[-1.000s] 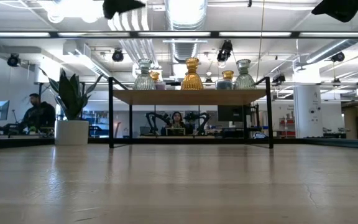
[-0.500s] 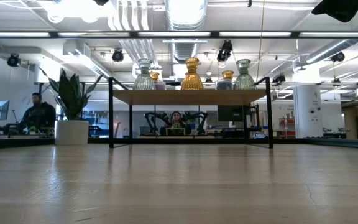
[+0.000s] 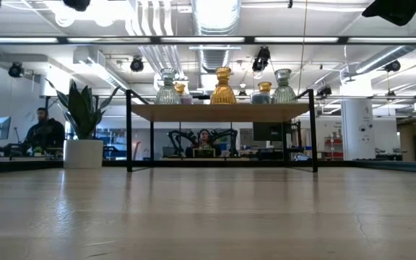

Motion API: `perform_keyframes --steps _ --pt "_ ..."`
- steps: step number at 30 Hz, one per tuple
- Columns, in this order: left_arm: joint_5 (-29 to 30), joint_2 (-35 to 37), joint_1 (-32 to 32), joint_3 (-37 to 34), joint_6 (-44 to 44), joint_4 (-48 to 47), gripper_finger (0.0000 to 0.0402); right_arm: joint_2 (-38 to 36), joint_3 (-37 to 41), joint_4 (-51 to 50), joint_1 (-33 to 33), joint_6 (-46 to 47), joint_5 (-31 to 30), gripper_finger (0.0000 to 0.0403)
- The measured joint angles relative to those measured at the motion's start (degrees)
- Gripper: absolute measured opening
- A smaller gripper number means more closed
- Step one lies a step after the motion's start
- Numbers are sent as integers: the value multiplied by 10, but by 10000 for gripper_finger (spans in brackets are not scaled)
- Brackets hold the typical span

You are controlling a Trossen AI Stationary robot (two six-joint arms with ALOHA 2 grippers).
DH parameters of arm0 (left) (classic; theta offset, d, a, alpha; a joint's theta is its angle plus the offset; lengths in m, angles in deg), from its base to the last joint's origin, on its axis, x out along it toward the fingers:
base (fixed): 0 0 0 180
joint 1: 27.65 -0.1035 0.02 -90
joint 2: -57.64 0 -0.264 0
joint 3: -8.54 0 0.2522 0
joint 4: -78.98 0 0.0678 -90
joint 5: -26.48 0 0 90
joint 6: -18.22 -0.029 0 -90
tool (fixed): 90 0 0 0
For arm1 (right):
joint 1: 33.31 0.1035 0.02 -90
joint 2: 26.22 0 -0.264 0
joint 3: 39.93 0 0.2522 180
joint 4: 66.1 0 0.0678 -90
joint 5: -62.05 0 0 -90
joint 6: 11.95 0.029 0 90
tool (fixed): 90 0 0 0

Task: Pick & Place candle stick holders
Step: Return to Home Position

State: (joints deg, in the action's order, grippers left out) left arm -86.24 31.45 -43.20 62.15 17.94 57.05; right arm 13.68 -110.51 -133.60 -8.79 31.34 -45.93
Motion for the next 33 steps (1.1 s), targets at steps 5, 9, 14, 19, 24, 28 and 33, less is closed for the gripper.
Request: perform_keyframes --steps 5,9,14,19,24,28,33 --pt "17 93 27 -114 -37 49 323 0 0 0 0 0 0 346" --pt "8 159 51 -178 -86 48 323 0 0 0 0 0 0 351" --pt "8 234 76 -239 -124 30 323 0 0 0 0 0 0 353" --pt "16 261 77 -277 -129 15 323 1 0 0 0 0 0 348" --pt "20 261 83 -316 -174 14 323 1 0 0 0 0 0 345" --pt "19 261 87 -361 -209 36 323 1 0 0 0 0 0 350" --pt "83 261 94 -391 -174 103 323 1 0 0 0 0 0 354"
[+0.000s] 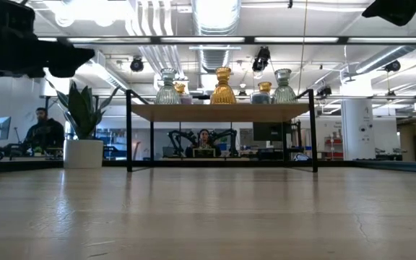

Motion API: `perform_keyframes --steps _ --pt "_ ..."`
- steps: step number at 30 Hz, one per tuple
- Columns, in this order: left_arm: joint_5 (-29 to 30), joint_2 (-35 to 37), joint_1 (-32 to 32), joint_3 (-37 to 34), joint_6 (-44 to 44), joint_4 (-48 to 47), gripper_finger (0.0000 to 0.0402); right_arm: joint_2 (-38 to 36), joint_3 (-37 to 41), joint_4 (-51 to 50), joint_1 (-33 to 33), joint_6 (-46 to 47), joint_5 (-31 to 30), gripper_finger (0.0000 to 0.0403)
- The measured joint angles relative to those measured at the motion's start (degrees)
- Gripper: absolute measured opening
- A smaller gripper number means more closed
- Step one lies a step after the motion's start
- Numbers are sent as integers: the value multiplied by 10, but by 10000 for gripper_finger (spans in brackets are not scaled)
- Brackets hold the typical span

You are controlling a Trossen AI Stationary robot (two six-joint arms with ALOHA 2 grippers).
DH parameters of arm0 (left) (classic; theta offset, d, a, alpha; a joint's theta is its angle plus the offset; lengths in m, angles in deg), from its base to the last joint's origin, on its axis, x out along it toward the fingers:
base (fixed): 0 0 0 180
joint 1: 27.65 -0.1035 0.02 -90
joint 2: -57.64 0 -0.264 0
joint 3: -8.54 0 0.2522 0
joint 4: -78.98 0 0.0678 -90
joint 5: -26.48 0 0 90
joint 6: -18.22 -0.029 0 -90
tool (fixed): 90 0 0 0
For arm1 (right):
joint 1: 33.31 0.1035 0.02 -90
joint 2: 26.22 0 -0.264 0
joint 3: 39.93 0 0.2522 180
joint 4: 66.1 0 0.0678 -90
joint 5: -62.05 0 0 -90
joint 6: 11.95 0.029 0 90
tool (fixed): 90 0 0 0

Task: Pick & Place candle stick holders
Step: Return to Home Position

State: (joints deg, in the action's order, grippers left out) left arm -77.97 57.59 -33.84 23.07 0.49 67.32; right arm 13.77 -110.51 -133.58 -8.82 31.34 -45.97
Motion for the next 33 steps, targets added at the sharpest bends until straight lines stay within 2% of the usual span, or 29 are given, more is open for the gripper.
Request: perform_keyframes --steps 4,11,14,33 --pt "64 0 24 -3 27 -3 323 1 0 0 0 0 0 350" --pt "154 0 71 -3 216 -10 323 3 0 0 0 0 0 346" --pt "180 0 71 -3 229 -6 323 3 0 0 0 0 0 350" --pt "185 -12 71 -3 222 -2 323 3 0 0 0 0 0 349"
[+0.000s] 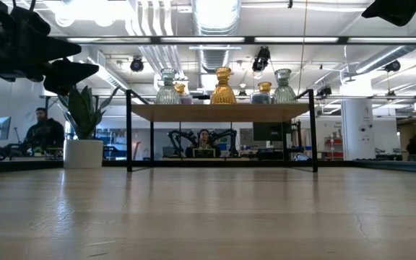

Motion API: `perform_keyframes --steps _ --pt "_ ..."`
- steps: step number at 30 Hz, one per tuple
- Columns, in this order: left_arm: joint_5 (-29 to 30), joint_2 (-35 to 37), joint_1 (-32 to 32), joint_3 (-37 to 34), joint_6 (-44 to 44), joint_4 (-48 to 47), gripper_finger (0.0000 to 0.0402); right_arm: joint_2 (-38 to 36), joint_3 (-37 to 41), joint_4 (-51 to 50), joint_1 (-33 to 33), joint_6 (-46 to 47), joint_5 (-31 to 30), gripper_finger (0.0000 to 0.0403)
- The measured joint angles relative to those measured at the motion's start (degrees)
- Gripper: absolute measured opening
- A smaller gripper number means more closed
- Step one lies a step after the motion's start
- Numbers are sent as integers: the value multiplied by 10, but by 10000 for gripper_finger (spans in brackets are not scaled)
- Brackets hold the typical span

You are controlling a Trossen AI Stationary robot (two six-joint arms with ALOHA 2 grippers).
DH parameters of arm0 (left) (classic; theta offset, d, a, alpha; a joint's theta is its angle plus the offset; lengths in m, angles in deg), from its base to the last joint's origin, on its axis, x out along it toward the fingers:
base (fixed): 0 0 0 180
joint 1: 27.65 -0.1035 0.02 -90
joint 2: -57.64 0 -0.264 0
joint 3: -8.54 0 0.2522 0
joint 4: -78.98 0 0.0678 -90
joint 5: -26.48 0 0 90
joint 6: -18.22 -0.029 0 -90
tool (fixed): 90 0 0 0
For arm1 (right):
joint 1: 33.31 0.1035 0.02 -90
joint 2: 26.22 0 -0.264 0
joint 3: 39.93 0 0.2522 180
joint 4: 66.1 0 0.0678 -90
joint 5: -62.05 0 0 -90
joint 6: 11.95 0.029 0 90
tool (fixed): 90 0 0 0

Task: Pick & Place candle stick holders
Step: Return to Home Position

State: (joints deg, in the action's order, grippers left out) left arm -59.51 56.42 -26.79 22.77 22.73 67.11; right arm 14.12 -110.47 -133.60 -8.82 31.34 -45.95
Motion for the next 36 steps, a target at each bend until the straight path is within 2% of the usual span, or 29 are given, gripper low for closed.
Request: perform_keyframes --steps 13,16,19,21,24,26,29,33,36 --pt "0 0 0 0 0 1 323 -1 1 16 0 4 3 347" --pt "0 0 0 0 0 1 323 1 1 108 0 -65 -23 352" --pt "0 0 0 0 0 1 323 18 19 260 0 -271 -39 355" --pt "0 0 0 0 0 0 323 30 46 373 0 -405 -20 357" --pt "0 0 0 0 0 0 323 35 103 509 -3 -508 13 357" --pt "-1 0 0 0 0 0 323 27 149 579 -11 -521 33 357" --pt "-2 -1 0 0 0 -1 323 10 220 632 -35 -500 69 357" --pt "-2 -1 0 0 0 -1 323 -39 293 667 -76 -499 129 357" --pt "-2 -1 0 0 0 -2 323 -87 341 662 -101 -502 141 357"
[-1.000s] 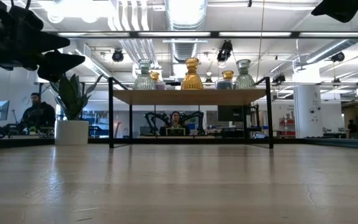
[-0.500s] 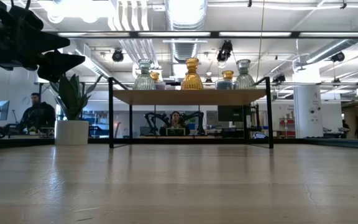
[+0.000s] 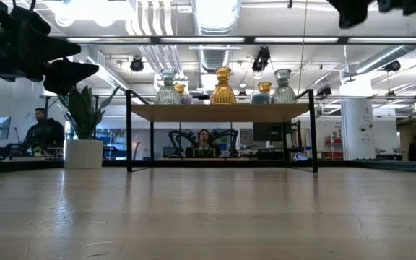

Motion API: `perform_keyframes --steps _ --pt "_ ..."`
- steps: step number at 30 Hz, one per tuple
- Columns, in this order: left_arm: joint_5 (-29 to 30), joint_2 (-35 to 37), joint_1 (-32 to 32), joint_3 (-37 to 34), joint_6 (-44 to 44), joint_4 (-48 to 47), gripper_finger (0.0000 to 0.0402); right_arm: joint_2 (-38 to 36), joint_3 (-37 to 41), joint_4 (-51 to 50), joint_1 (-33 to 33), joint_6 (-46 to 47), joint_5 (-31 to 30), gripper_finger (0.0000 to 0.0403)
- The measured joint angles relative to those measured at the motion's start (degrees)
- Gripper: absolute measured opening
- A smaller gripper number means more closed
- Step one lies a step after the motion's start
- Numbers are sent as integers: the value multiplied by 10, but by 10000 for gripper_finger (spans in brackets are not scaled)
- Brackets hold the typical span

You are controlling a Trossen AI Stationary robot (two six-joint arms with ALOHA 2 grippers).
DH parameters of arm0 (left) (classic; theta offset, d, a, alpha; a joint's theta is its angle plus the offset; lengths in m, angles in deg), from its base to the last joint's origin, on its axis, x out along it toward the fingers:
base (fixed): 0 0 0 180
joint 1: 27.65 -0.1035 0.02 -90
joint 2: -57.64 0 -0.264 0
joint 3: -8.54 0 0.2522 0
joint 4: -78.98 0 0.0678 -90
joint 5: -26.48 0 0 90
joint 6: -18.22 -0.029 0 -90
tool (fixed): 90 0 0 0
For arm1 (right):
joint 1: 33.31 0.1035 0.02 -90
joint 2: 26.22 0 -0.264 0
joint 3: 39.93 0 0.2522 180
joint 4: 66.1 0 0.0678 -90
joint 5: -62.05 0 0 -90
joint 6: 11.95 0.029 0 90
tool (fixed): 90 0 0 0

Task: Pick & Place candle stick holders
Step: Return to Home Position

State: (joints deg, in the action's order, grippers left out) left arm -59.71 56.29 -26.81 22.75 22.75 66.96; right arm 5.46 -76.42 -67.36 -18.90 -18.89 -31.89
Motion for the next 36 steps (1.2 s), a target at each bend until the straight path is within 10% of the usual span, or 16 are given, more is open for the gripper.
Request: perform_keyframes --steps 17,36 --pt "0 0 0 0 0 -1 323 -210 185 2 -111 45 47 357" --pt "1 0 0 0 0 -1 323 -317 222 -116 -158 35 54 357"
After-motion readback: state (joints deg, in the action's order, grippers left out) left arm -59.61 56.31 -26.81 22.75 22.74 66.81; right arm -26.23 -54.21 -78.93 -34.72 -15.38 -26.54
